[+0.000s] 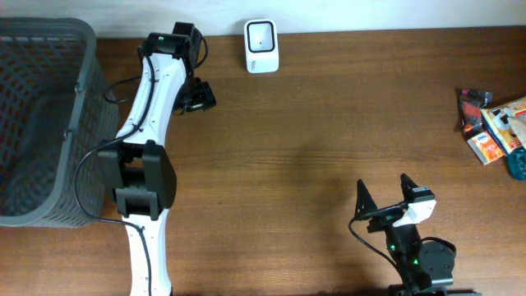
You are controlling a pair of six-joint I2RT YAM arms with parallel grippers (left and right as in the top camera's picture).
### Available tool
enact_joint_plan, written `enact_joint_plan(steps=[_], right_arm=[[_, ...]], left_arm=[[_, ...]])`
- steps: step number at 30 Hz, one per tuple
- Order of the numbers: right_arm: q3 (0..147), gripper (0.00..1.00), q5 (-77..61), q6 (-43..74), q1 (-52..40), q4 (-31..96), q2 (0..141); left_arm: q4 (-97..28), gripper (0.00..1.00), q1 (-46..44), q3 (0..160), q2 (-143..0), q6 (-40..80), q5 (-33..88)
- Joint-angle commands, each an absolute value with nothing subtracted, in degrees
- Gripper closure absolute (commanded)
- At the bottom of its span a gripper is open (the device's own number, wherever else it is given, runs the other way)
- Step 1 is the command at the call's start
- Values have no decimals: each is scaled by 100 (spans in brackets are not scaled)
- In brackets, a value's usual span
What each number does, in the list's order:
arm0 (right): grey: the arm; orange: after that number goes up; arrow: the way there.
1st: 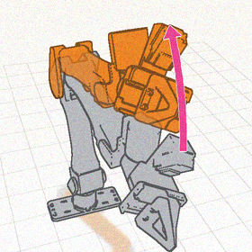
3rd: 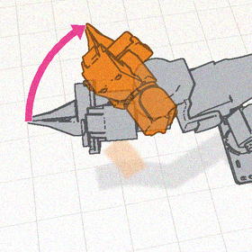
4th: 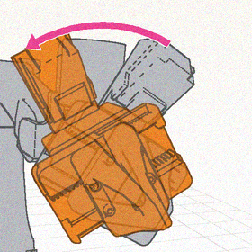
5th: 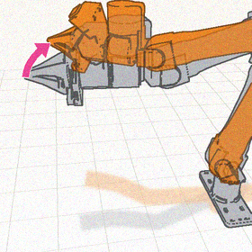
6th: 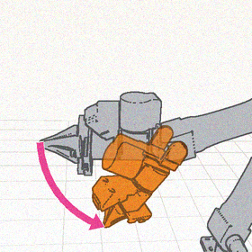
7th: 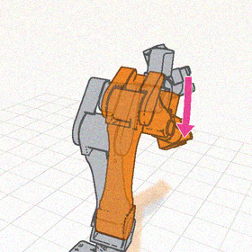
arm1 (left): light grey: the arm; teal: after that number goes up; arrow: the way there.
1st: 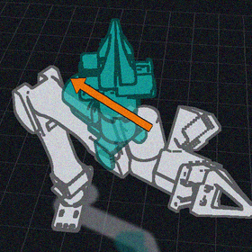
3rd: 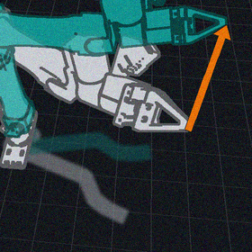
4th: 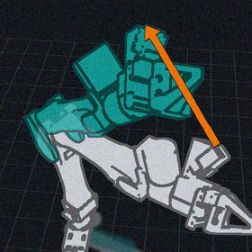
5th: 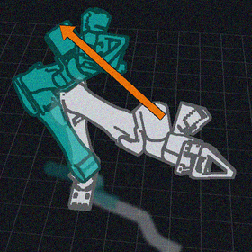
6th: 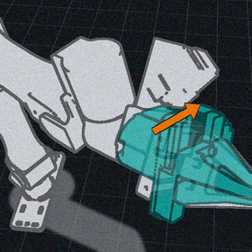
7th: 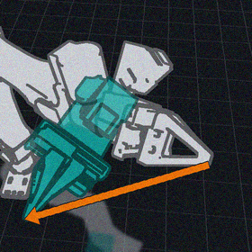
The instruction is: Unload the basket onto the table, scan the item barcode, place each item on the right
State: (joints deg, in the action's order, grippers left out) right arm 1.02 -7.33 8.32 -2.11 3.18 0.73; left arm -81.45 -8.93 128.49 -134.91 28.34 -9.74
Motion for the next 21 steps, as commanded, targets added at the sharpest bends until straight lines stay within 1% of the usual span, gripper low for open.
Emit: enact_joint_plan(steps=[1,11,13,21], right_arm=[[32,2,-469,576,-191,414,19],[32,1,25,489,-189,467,19],[32,2,30,318,-191,469,19],[32,2,-16,342,-189,469,19]], left_arm=[[-8152,1,-886,12936,-13533,2886,-1035],[-8149,1,-888,12936,-13533,2886,-1035],[-8152,1,-888,12936,-13533,2886,-1035],[-8152,1,-888,12936,-13533,2886,-1035]])
